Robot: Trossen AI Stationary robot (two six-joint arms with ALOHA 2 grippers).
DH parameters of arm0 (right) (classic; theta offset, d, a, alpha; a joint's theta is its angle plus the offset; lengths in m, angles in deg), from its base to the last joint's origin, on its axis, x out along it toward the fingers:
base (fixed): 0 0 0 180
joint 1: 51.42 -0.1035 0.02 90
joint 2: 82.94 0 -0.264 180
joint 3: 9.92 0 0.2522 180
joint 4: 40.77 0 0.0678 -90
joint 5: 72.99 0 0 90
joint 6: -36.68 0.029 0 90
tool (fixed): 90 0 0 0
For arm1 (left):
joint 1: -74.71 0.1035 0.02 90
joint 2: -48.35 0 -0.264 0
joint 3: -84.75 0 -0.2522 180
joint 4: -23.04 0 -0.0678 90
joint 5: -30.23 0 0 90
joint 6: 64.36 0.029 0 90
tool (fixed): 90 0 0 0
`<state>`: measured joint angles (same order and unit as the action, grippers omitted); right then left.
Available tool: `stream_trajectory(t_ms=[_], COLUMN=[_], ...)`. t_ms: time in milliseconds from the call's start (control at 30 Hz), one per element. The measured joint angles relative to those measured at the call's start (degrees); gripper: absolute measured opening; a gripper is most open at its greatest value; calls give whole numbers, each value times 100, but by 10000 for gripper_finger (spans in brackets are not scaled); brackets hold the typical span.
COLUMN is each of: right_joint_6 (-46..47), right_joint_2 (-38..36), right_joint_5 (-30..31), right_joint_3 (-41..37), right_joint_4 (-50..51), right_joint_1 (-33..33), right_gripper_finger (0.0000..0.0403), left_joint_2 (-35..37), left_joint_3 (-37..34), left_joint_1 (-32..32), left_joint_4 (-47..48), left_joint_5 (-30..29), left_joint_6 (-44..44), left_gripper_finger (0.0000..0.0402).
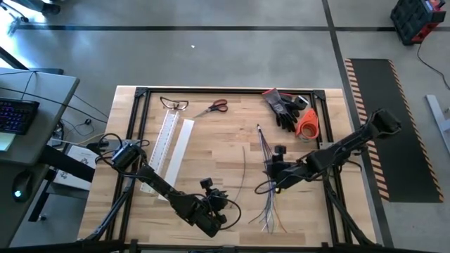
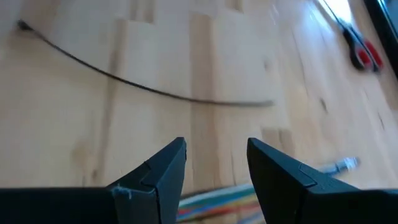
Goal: Ziptie cables
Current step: Wrap the black zip tie around the cable
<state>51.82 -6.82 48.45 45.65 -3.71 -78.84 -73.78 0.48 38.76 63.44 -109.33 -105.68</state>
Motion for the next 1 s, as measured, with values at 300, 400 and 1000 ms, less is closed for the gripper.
stream_trajectory(t_ms=[300, 400, 1000], right_joint_6=[1818, 1585, -133], right_joint_2=[0, 0, 302], right_joint_5=[2385, 2716, -1749], right_joint_3=[-768, -921, -971], right_joint_4=[-201, -474, -2514], right_joint_1=[458, 754, 4347], right_gripper_finger=[155, 152, 233], left_joint_2=[0, 0, 0], left_joint_3=[0, 0, 0], left_joint_1=[3, 2, 2], left_joint_4=[1, 2, 2], left_joint_5=[-2, -2, 60], left_joint_6=[-2, -2, -2], left_gripper_finger=[50, 50, 50])
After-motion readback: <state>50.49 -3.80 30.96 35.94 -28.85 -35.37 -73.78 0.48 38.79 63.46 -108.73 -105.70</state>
